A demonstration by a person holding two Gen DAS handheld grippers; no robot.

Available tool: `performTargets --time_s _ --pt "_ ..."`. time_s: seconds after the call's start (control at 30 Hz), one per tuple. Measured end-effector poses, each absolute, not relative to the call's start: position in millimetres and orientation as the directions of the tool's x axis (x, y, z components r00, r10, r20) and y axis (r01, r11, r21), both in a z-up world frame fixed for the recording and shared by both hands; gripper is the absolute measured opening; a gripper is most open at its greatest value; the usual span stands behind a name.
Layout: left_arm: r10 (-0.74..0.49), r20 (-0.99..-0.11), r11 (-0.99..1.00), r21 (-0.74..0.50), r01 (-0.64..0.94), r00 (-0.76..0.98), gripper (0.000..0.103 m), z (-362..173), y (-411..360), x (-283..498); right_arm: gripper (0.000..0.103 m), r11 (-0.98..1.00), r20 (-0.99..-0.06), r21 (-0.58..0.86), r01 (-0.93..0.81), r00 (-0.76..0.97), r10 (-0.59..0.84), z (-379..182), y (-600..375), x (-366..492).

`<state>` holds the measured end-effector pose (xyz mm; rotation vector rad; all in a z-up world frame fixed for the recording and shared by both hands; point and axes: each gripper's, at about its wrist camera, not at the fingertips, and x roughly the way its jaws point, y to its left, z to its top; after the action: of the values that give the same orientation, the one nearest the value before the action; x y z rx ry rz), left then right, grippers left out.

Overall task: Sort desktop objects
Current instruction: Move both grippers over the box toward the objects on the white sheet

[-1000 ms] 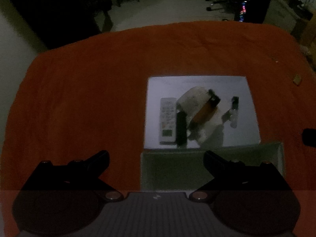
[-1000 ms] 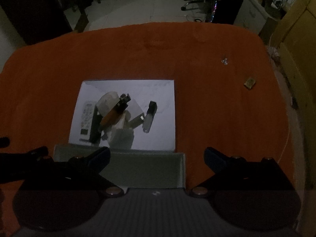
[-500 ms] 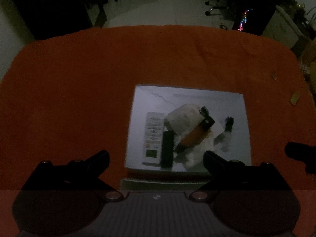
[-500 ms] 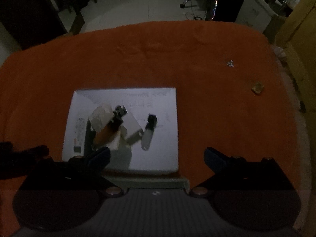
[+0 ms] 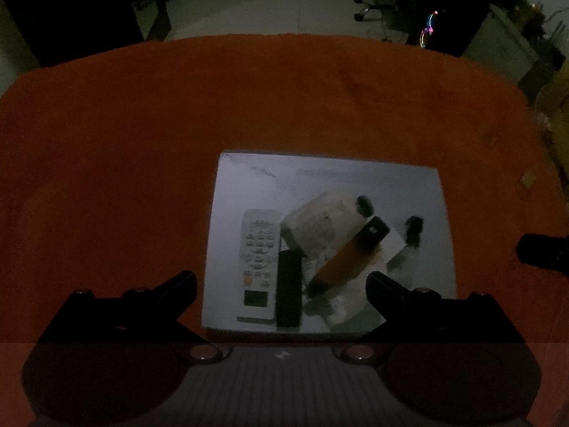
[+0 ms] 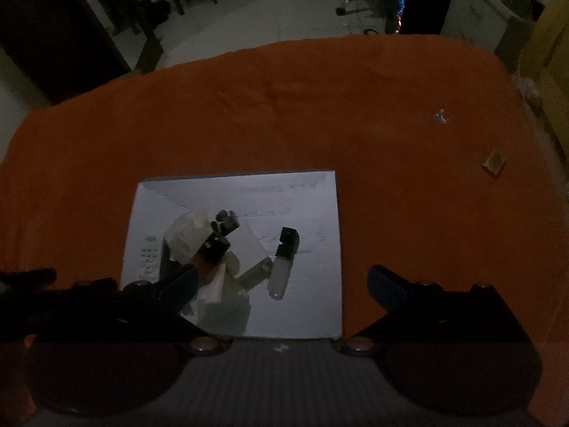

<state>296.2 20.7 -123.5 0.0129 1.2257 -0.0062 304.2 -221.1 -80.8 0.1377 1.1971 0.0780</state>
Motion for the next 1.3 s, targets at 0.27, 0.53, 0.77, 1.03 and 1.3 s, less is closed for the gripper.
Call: performTargets --time_s 0.27,0.53,0.77,1.03,1.3 --pt "0.004 -0.929 0.999 0.021 0.042 0.369 0.102 -144 14 294 0.103 0.994 -0.929 0.108 -0.015 0.355 0.106 -116 -228 313" --pt "0.009 -0.915 0.998 0.033 0.052 0.404 0.102 -162 22 302 0.103 0.994 -0.926 0.107 0.02 0.365 0.092 -142 -228 322" --pt "-0.02 -0.93 0.999 -0.028 -0.019 0.367 0.102 -188 42 311 0.101 0.991 -0.931 0.13 0.036 0.348 0.109 -168 -220 336" --pt "0.029 -0.914 0.997 0.053 0.047 0.405 0.098 -205 42 319 0.081 0.99 -0.94 0.138 0.016 0.318 0.126 -198 -204 343" --pt "0.025 -0.934 0.998 0.045 0.048 0.356 0.07 -232 43 327 0.067 0.977 -0.947 0.188 0.102 0.282 0.153 -233 -215 354"
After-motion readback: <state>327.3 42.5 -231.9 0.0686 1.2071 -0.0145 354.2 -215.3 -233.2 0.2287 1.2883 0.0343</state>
